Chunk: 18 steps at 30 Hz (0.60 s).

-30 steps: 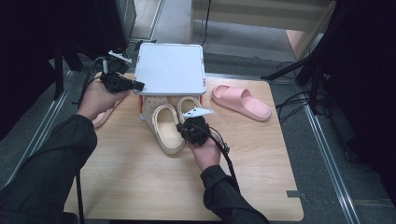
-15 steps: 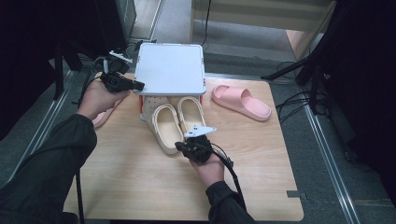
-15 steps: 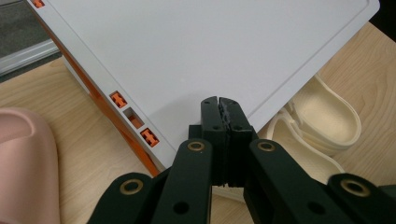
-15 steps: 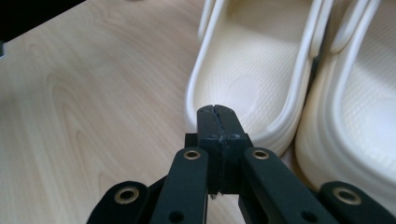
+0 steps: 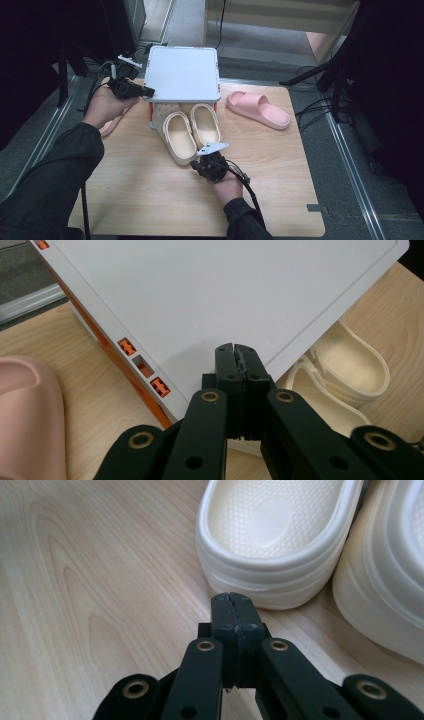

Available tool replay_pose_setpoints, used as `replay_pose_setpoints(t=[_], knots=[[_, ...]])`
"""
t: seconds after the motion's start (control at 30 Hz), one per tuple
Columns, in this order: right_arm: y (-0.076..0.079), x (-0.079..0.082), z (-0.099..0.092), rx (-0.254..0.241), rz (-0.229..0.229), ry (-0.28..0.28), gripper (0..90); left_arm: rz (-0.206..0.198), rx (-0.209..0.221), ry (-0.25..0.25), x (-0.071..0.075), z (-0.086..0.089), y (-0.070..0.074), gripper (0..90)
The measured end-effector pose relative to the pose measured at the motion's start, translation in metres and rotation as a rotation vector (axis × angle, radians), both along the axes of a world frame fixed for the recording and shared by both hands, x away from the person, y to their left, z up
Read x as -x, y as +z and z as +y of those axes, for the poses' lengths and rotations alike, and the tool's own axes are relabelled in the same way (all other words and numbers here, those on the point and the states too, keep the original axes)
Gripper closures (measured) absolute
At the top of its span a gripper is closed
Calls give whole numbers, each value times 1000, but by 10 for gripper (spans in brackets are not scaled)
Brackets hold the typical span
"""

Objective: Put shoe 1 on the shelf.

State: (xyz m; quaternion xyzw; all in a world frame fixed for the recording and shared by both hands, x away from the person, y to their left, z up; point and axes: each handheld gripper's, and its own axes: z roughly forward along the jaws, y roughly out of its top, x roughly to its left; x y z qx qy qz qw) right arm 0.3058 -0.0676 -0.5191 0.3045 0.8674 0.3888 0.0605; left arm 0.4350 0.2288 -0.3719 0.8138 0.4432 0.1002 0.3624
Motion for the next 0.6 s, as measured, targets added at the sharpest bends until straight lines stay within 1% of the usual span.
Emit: replay_pose_setpoints(t=[0.03, 0.07, 0.17, 0.4, 0.47, 0.53, 0.6], knots=[[-1, -1, 1, -6, 6, -3, 900, 0, 1, 0, 0, 0, 0, 897], [-1, -3, 4, -28, 21, -7, 900, 4, 4, -1, 0, 1, 0, 898], [1, -4, 7, -18, 11, -5, 900, 7, 10, 0, -1, 2, 0, 898], [4, -10, 18, -21, 9, -13, 900, 7, -1, 3, 0, 0, 0, 898], [7, -14, 27, -17, 2, 3, 900, 12, 0, 8, -1, -1, 1, 899], [8, -15, 31, -13, -3, 4, 900, 14, -2, 5, -1, -1, 1, 898], [10, -17, 37, -12, -26, 2, 900, 14, 0, 4, -1, -1, 1, 899]])
